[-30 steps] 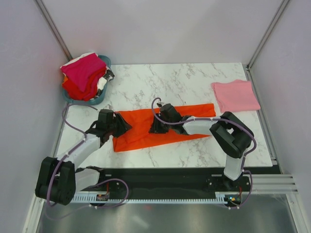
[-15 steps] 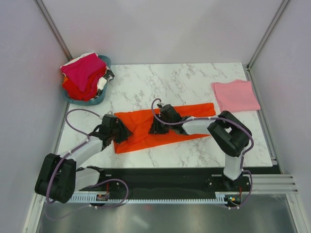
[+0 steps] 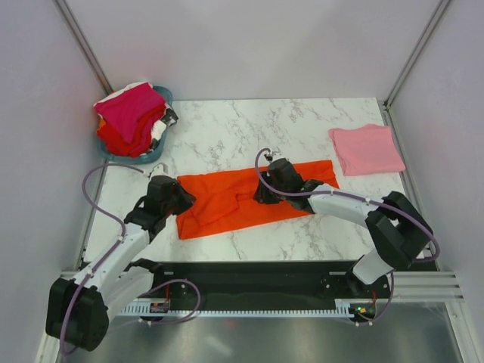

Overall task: Fold and stack the t-shirts
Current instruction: Fold the tshirt

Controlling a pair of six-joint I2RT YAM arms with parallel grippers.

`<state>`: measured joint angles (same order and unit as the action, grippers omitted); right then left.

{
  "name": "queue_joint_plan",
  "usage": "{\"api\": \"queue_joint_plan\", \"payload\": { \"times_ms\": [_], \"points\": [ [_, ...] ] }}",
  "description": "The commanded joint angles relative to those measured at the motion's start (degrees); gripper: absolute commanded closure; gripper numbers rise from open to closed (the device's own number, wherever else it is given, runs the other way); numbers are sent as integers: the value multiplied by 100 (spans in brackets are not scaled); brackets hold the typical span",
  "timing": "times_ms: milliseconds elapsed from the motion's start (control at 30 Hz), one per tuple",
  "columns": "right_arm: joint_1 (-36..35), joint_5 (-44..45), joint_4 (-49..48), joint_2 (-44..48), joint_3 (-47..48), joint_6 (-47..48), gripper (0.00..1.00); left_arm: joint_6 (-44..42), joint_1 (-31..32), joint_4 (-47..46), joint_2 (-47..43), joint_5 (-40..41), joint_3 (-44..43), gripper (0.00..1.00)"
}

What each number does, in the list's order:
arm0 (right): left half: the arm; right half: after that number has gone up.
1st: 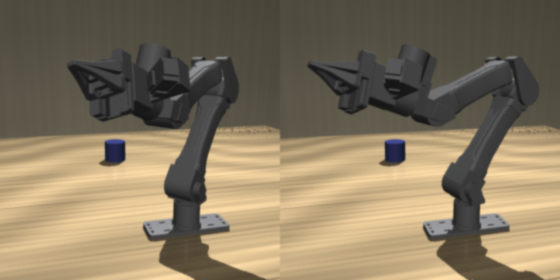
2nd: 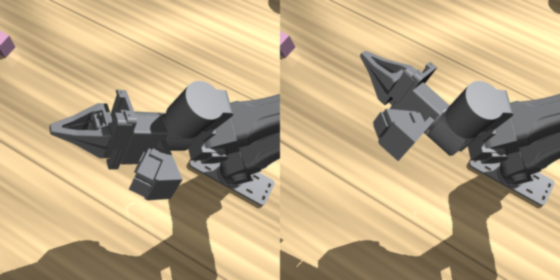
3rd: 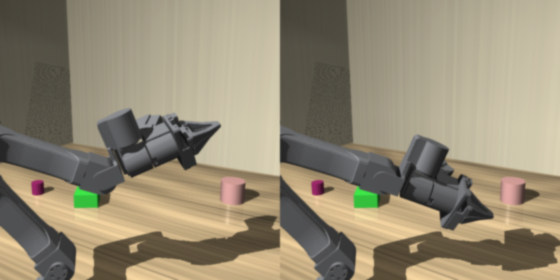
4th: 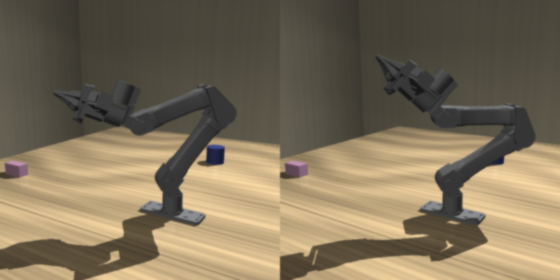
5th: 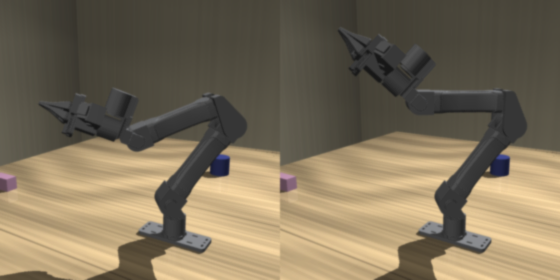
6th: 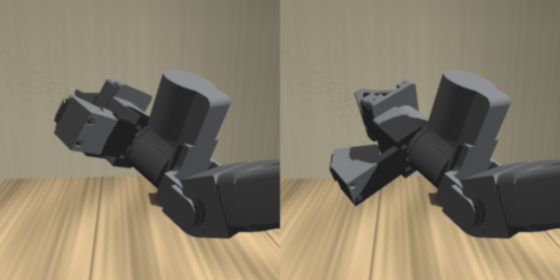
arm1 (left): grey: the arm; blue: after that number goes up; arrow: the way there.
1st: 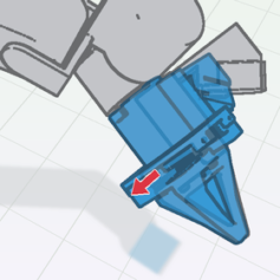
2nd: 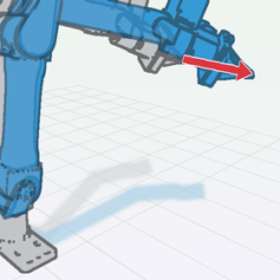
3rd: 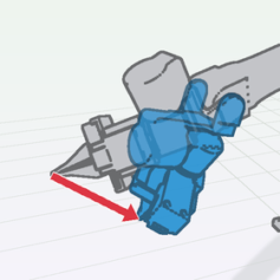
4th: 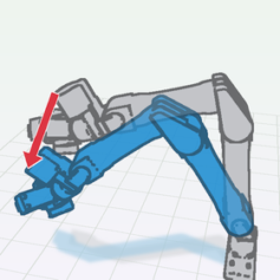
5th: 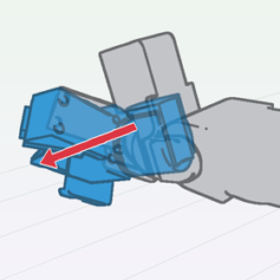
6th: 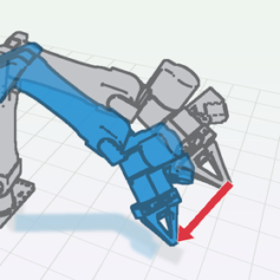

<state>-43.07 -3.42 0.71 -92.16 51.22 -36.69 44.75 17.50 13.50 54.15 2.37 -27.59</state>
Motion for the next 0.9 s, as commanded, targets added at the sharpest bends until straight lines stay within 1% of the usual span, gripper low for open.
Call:
{"api": "queue_joint_plan", "payload": {
  "times_ms": [0, 33, 67, 100, 133, 167, 333, 400, 533, 633, 800, 867],
  "points": [
    [272, 841, 727, 462, -165, 425, 69, -423, 17, 48, -229, 229, -167, 81],
    [334, 982, 1068, 514, -156, 478, 81, -441, 17, 39, -238, 142, -185, 95],
    [395, 1271, 1211, 637, -174, 557, 86, -441, 17, 56, -212, 115, -237, 98],
    [500, 1387, 1308, 716, -200, 653, 90, -424, 17, 48, -195, 97, -264, 98],
    [571, 1492, 1439, 795, -253, 698, 99, -415, 17, 48, -90, 79, -290, 98],
    [641, 1598, 1484, 979, -375, 733, 100, -406, 26, 30, -37, 88, -351, 98],
    [1265, 1687, 1651, 1332, -771, 681, 100, -248, 17, -84, 525, 272, -571, 98],
    [1441, 1844, 1695, 1359, -885, 584, 100, -151, 17, -136, 956, 378, -755, 98],
    [1512, 2423, 1888, 1332, -991, 259, 100, 16, 26, -146, 1720, 580, -1160, 98],
    [1538, 2635, 1906, 1297, -1088, 171, 100, 86, 17, -146, 2230, 633, -1424, 98],
    [1565, 2584, 1898, 1060, -1097, 109, 100, 174, 17, -145, 3012, 703, -1898, 98],
    [1565, 2435, 1863, 955, -1123, 100, 100, 218, 26, -145, 3382, 773, -2091, 98]
  ]
}}
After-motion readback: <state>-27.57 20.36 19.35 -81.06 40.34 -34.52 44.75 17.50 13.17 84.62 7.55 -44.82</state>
